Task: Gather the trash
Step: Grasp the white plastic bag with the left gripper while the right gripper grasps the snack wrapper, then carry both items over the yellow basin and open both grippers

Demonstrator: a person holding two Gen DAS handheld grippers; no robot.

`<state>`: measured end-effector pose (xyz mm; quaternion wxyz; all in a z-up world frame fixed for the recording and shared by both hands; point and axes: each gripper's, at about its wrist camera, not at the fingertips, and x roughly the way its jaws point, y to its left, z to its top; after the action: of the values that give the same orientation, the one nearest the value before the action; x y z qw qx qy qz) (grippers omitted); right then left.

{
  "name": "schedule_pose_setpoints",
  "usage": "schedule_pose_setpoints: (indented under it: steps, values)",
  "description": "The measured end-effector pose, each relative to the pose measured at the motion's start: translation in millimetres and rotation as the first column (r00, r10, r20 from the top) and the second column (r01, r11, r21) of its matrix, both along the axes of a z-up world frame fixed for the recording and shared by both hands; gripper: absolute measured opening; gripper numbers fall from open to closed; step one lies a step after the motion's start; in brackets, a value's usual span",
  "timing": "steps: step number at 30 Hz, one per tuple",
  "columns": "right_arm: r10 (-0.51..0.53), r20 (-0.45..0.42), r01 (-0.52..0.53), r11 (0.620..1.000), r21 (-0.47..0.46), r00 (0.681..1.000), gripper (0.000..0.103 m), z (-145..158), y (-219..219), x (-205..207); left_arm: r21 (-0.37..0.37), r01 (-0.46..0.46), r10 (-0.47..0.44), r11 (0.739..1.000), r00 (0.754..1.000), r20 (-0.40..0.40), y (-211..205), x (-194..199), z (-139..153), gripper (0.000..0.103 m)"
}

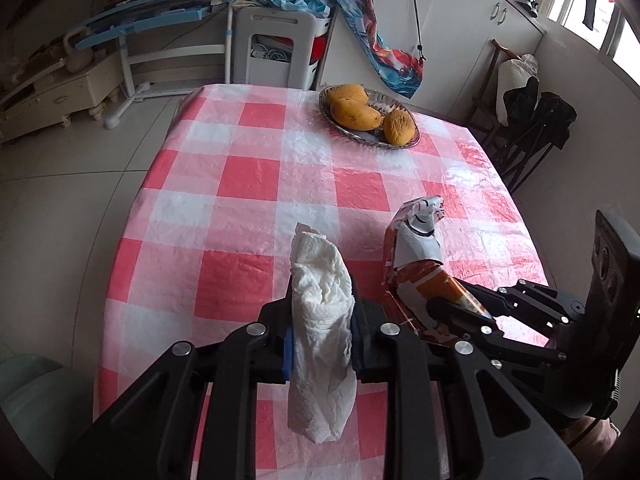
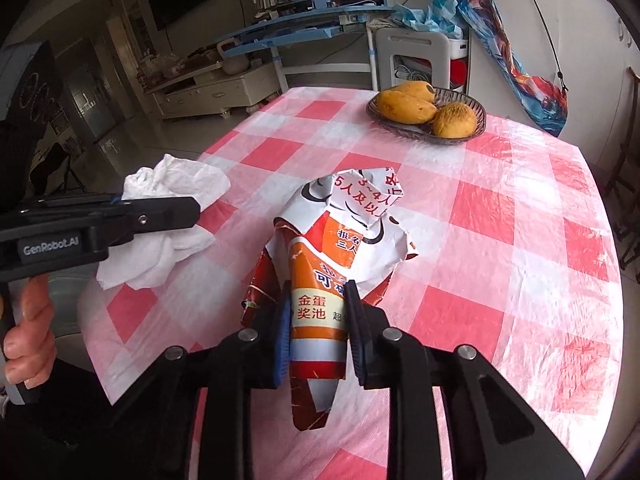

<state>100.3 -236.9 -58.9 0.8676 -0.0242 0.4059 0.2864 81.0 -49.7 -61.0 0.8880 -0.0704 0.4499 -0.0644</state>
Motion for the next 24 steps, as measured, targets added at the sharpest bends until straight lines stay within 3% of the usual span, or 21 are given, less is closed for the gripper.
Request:
schedule_pose_setpoints:
  steps: [4,8,13,24]
  values:
    - [0.052,0.027,-0.054,0.995,0.078,0.998,0.024,17.6,-12.7,-16.1,0.008,-0.029,0.029,1.000,0.999,0.030,7.3,-5.3,8.0,0.020]
    - [0.166,0.035,-0.169,0.972,0.162,0.986,0.024,33.6,-23.9,-39.0,0.077,-0.055,0.050,0.995,0.996,0.069,10.5,-15.0,17.5,0.019]
    - [0.356,0.034,-0.356,0.919,0.169,0.934,0.024,42.4,-21.1,-77.9,0.122,-0.088,0.077,0.989,0.993,0.091,14.8,-41.2,21.8,0.019]
    - [0.584,-0.073,-0.577,0.811,0.101,0.808,0.024,21.0,11.4,-165.1,0.137,-0.118,0.109,0.984,0.992,0.069,22.6,-97.2,9.0,0.019]
